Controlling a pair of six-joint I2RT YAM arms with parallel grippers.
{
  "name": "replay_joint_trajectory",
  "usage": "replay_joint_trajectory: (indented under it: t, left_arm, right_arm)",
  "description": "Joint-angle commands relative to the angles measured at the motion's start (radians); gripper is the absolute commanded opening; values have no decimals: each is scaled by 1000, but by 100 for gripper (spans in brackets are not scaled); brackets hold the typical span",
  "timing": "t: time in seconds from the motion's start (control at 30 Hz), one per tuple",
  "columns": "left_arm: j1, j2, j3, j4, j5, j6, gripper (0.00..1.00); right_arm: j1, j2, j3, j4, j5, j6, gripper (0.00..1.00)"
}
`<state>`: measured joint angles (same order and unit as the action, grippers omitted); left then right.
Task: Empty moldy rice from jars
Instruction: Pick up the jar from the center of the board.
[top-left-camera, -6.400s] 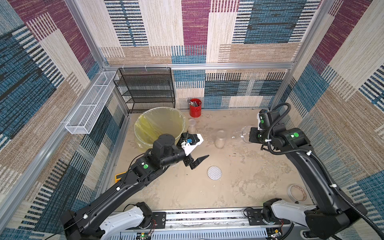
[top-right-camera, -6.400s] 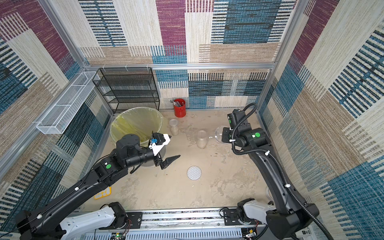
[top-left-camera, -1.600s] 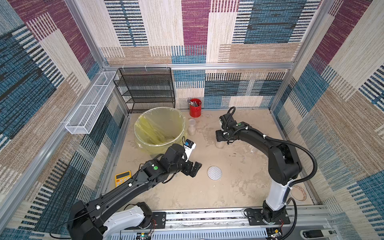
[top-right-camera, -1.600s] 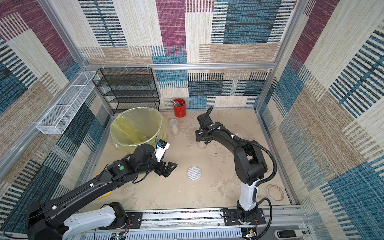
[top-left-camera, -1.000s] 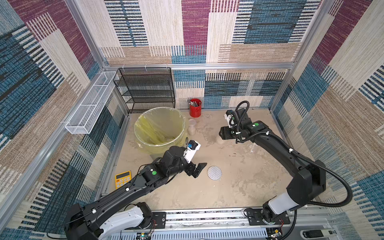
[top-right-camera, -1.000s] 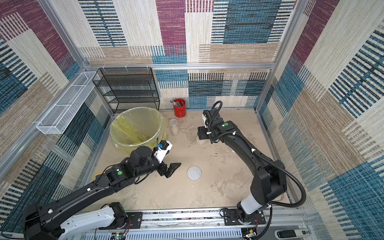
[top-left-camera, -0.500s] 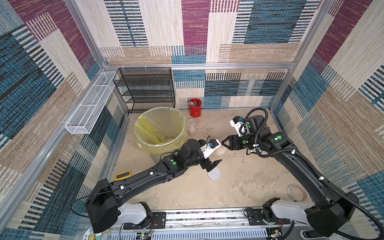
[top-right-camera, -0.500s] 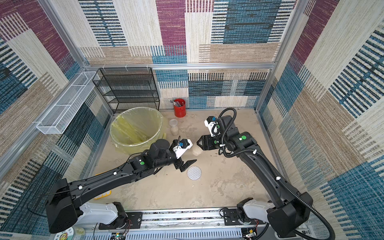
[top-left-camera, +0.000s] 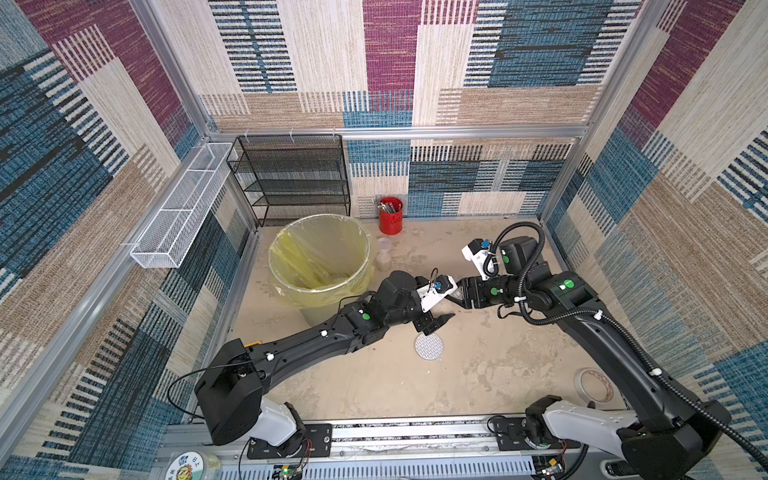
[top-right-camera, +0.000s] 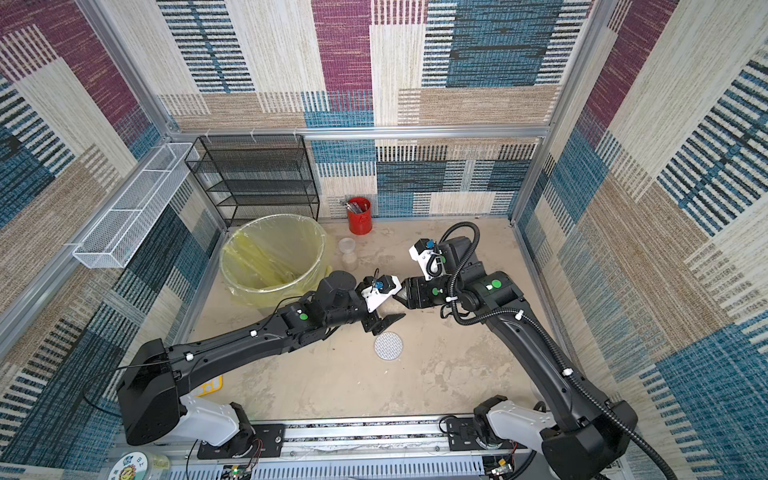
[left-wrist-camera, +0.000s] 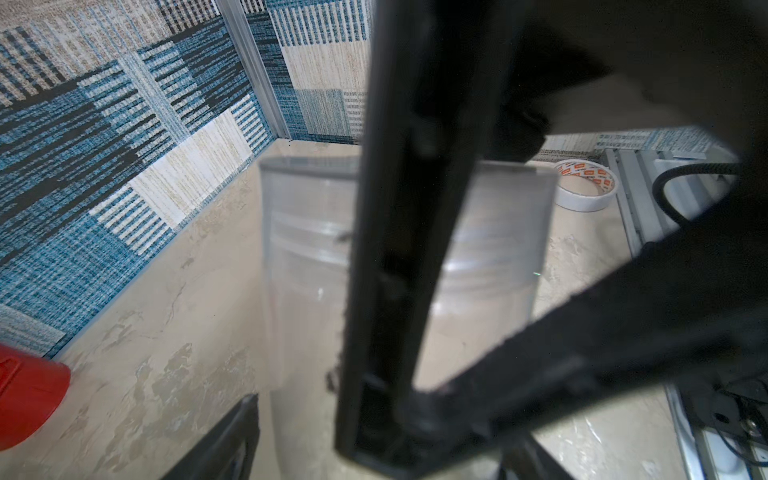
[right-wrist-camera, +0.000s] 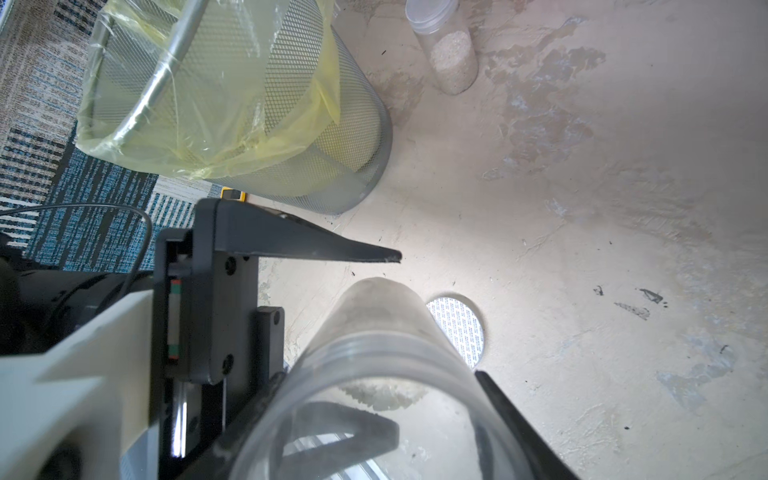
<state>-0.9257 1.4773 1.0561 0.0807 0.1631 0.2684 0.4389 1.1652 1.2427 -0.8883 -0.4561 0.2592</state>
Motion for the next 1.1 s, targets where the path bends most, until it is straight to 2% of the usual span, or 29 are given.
replay_joint_trajectory:
  t: [0.0, 0.27, 0.63, 0.83, 0.93, 1.07]
  left_arm:
    - [-2, 8, 7, 45, 19, 11, 81]
    - [-4, 18, 9, 56, 24, 0, 69]
    - [-3, -5, -16, 53, 1, 9, 65]
    - [-2, -11, -19, 46, -9, 15, 52]
    - [-2, -9, -18, 46, -22, 18, 49]
    - [-2, -9, -16, 52, -40, 20, 41]
  right_arm:
    - [1, -10, 1, 19, -31, 10, 46]
    - [1, -16, -3, 18, -21, 10, 46]
    - [1, -15, -1, 26, -15, 17, 46]
    - [1, -12, 4, 31, -22, 21, 47]
    - [1, -12, 5, 33, -26, 23, 48]
    - [1, -16, 4, 37, -30, 29, 52]
